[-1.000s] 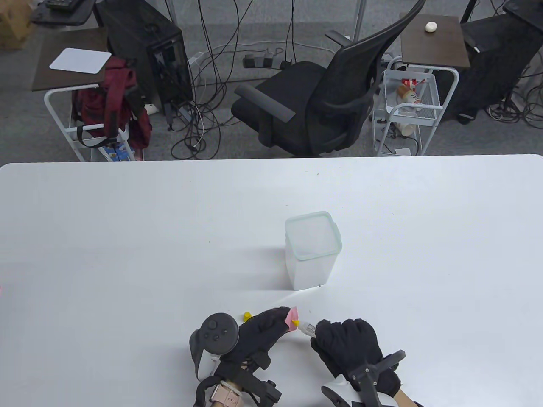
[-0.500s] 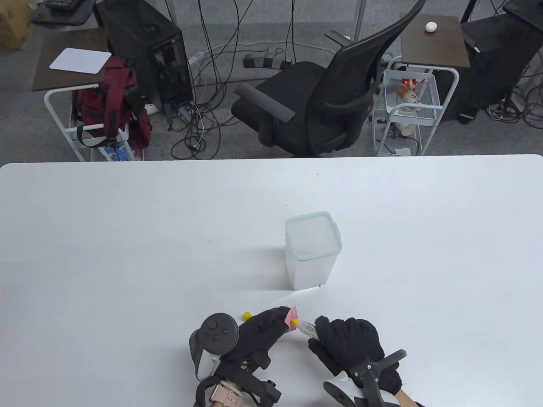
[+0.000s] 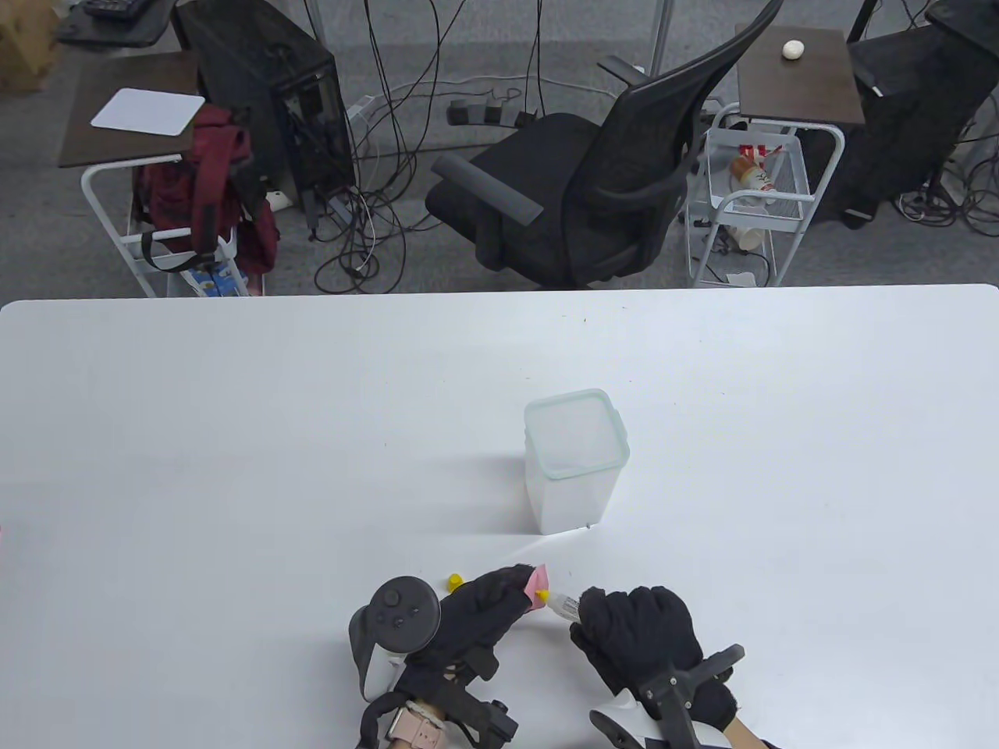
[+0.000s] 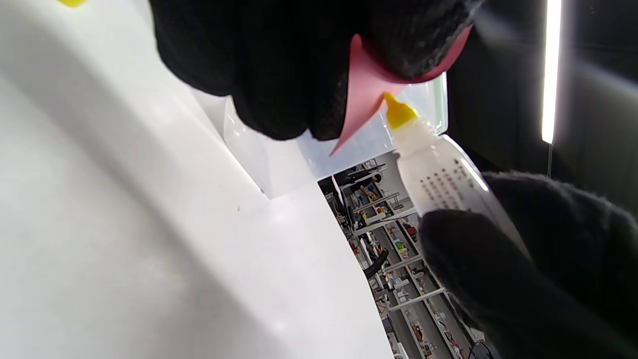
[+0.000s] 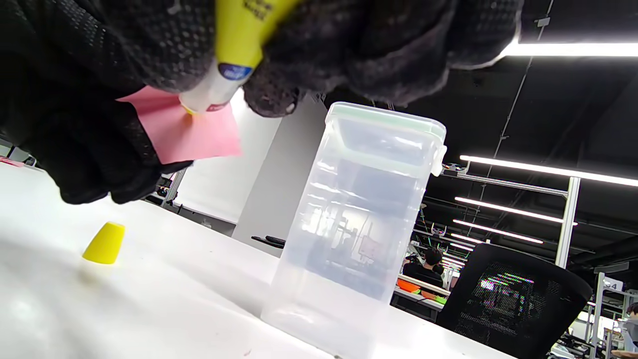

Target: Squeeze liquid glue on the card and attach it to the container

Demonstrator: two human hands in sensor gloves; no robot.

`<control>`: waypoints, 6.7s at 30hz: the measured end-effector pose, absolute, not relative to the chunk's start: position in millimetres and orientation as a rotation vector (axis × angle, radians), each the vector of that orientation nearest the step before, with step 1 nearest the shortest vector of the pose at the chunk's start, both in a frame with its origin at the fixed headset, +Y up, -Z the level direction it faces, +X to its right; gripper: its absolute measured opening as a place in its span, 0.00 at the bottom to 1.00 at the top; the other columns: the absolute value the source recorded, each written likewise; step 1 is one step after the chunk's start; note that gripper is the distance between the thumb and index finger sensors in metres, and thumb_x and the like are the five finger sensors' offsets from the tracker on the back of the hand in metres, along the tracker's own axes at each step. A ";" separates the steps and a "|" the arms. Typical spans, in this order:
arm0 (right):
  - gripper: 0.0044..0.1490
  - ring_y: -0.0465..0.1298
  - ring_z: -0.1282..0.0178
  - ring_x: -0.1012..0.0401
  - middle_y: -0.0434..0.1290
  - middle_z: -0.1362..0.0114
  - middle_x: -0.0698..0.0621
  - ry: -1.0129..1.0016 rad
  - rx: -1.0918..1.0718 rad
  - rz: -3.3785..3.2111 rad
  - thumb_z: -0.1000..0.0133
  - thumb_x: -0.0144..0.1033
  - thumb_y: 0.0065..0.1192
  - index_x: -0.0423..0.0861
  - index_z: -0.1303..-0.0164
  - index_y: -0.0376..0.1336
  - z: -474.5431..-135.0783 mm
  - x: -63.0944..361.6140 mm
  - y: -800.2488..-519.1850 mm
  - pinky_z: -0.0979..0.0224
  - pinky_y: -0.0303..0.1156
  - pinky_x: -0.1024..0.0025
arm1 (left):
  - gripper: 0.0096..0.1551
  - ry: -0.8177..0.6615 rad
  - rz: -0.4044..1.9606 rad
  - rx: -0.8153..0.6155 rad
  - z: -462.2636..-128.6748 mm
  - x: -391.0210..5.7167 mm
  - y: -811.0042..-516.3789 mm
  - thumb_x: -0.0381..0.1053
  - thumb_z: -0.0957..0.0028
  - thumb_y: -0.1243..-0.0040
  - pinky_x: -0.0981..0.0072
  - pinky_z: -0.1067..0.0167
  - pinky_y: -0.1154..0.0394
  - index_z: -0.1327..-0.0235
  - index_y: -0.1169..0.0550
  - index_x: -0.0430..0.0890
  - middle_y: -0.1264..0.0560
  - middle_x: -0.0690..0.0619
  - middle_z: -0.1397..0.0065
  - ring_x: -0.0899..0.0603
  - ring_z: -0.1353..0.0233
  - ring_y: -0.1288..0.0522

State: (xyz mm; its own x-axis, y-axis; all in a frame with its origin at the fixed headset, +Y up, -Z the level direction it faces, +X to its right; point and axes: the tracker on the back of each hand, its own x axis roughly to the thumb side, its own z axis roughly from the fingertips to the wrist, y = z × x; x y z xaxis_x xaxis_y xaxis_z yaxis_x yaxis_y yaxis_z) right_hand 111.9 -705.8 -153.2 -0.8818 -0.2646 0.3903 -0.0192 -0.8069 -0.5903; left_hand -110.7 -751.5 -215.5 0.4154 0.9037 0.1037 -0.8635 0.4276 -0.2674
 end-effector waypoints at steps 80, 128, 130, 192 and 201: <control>0.36 0.68 0.23 0.46 0.62 0.19 0.49 0.308 0.149 -4.012 0.39 0.44 0.56 0.52 0.22 0.50 -251.0 235.1 -742.2 0.21 0.65 0.49 | 0.23 -0.144 1.270 -0.260 -227.5 -128.0 -768.7 0.56 0.43 0.43 0.52 0.37 0.23 0.37 0.21 0.52 0.16 0.55 0.39 0.45 0.36 0.17; 0.23 0.79 0.43 0.54 0.74 0.37 0.51 0.453 0.414 -3.949 0.39 0.42 0.56 0.50 0.35 0.62 -233.7 286.4 -753.8 0.35 0.74 0.56 | 0.23 -0.124 0.880 0.076 -248.4 -115.7 -653.4 0.57 0.40 0.44 0.53 0.35 0.24 0.35 0.22 0.53 0.17 0.56 0.37 0.45 0.34 0.18; 0.23 0.79 0.43 0.54 0.74 0.37 0.51 0.458 0.401 -3.956 0.39 0.42 0.56 0.50 0.35 0.62 -233.5 286.1 -753.2 0.35 0.74 0.56 | 0.23 -0.152 0.740 0.132 -254.8 -99.0 -629.3 0.57 0.40 0.45 0.54 0.34 0.24 0.34 0.23 0.54 0.17 0.57 0.36 0.46 0.34 0.18; 0.22 0.75 0.28 0.52 0.71 0.26 0.53 0.712 -0.573 -3.419 0.37 0.35 0.54 0.55 0.32 0.62 -309.2 145.3 -606.9 0.22 0.70 0.52 | 0.26 -0.531 0.182 0.226 -330.2 -48.4 -632.7 0.60 0.43 0.48 0.55 0.17 0.35 0.33 0.24 0.56 0.27 0.59 0.22 0.46 0.17 0.31; 0.20 0.73 0.24 0.55 0.71 0.26 0.58 0.502 -0.579 -3.142 0.40 0.32 0.57 0.56 0.38 0.66 -342.5 109.7 -622.9 0.16 0.66 0.53 | 0.25 -0.548 0.205 0.246 -330.4 -49.1 -634.0 0.60 0.43 0.48 0.55 0.17 0.35 0.36 0.23 0.56 0.26 0.57 0.23 0.45 0.17 0.31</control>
